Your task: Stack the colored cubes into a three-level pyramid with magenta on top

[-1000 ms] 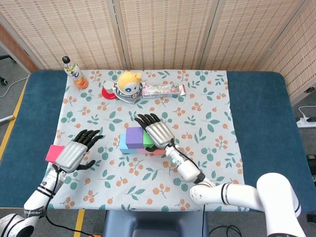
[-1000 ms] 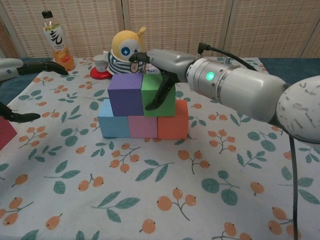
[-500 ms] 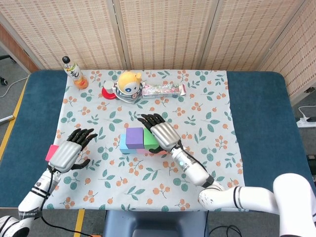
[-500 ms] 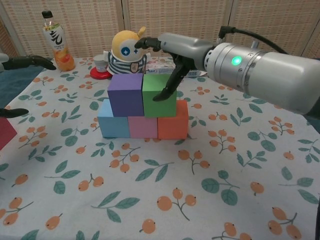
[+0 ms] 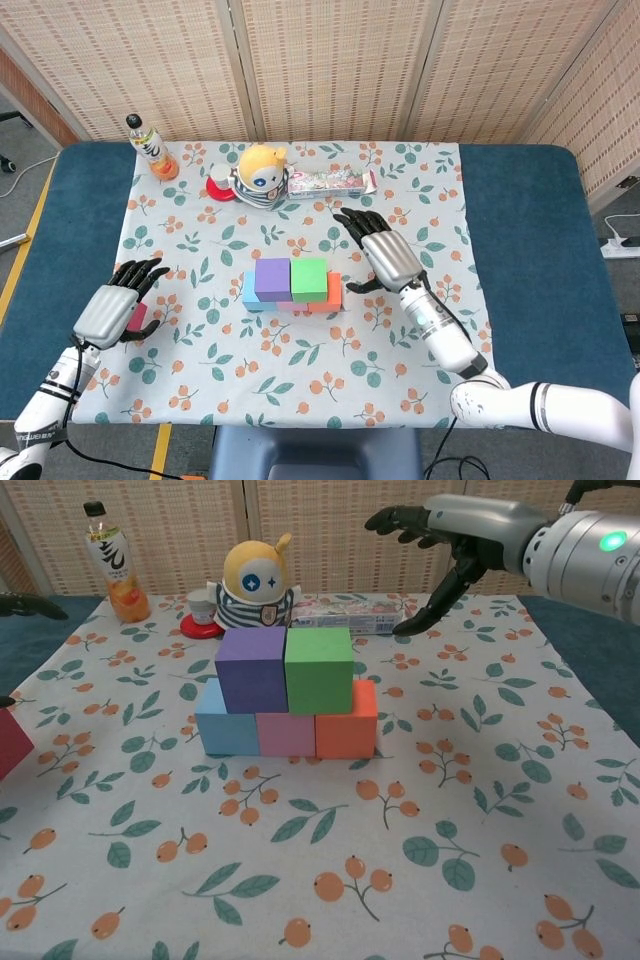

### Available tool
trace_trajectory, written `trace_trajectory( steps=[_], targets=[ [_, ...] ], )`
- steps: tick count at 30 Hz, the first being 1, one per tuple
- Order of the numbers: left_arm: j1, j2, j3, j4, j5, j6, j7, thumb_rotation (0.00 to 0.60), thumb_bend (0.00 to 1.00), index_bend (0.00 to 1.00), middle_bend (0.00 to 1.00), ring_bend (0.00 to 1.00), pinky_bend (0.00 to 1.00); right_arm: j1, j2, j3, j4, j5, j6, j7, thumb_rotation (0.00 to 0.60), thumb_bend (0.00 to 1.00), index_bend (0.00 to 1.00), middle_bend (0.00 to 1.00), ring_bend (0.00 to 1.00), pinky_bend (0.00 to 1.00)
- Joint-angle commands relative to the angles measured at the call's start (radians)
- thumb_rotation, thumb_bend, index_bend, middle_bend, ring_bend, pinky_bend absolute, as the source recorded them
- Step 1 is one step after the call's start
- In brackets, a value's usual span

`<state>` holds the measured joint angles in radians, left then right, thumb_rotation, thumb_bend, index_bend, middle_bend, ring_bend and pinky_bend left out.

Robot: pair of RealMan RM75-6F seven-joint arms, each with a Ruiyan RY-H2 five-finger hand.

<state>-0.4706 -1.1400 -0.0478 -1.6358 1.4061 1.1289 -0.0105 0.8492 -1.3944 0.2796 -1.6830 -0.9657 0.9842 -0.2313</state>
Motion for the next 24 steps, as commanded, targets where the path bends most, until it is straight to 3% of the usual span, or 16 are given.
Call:
trace_trajectory(
  steps=[1,11,24],
  targets=[
    [0.007,0.006,0.011,0.005,-0.003,-0.009,0.012,0.600,0.32,0.14,0.04,0.00,0.01,-0.006,0.009,0.007,0.013,0.003,-0.006,0.020,0.600,0.00,0.00,0.00,0.00,0.00],
    [0.014,0.070,0.053,0.042,-0.070,-0.123,0.008,0.600,0.32,0.15,0.07,0.02,0.02,-0.075,0.103,-0.017,-0.038,-0.039,0.022,0.065,0.600,0.00,0.00,0.00,0.00,0.00],
    [-0.014,-0.026,0.038,0.246,-0.162,-0.263,-0.025,0.600,0.33,0.11,0.07,0.02,0.02,-0.153,0.175,-0.039,-0.078,-0.109,0.060,0.134,0.600,0.00,0.00,0.00,0.00,0.00]
  ],
)
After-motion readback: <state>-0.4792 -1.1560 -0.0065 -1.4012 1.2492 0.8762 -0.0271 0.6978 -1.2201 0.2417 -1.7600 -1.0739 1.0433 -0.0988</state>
